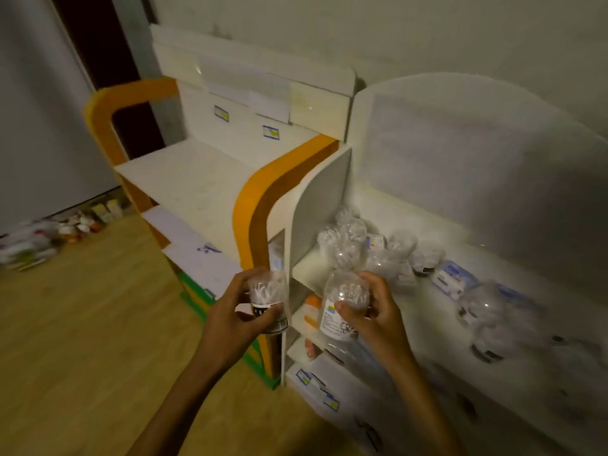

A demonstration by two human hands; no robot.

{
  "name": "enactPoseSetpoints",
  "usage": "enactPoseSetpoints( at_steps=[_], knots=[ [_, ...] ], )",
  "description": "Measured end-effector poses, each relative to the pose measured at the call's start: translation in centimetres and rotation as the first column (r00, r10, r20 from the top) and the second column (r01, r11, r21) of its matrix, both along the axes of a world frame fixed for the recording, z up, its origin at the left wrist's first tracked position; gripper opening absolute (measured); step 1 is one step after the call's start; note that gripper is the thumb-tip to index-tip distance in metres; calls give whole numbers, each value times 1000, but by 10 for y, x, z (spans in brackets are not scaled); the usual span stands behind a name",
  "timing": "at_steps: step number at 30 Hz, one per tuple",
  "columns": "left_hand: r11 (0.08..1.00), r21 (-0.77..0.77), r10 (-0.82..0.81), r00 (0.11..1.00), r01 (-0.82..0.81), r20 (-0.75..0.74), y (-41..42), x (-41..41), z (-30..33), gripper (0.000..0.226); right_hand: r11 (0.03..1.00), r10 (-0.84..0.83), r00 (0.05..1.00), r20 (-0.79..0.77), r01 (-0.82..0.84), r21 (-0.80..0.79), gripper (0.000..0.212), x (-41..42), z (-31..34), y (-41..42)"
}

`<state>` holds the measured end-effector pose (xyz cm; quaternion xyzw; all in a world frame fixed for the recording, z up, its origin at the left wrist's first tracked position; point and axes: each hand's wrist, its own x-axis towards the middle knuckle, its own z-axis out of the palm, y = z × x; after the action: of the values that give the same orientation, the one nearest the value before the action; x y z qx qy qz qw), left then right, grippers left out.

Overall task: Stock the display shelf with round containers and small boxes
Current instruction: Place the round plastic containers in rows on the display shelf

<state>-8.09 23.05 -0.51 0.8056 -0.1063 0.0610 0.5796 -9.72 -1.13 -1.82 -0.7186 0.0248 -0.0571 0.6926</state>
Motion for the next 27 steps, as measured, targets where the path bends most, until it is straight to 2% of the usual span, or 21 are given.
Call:
enactPoseSetpoints(
  at_steps=[3, 7, 13, 17, 27],
  knots=[
    [998, 5, 68, 998, -68, 0, 64, 2, 3, 55, 998, 67, 998, 15, -67, 0, 63, 11, 5, 66],
    [990, 47, 131, 991, -132, 13, 153, 13, 2, 52, 997, 77, 996, 46, -76, -30, 65, 30, 2, 157],
    [987, 50, 154, 988, -155, 26, 249, 47, 2, 52, 996, 89, 995, 43, -88, -21, 60, 68, -1, 254],
    [991, 25, 131, 991, -132, 32, 282, 81, 7, 50, 998, 63, 996, 56, -62, -22, 63, 103, 4, 291],
    [999, 34, 23, 998, -25, 61, 308, 236, 5, 52, 994, -103, 992, 72, 100, 48, 51, 239, -7, 321]
  ],
)
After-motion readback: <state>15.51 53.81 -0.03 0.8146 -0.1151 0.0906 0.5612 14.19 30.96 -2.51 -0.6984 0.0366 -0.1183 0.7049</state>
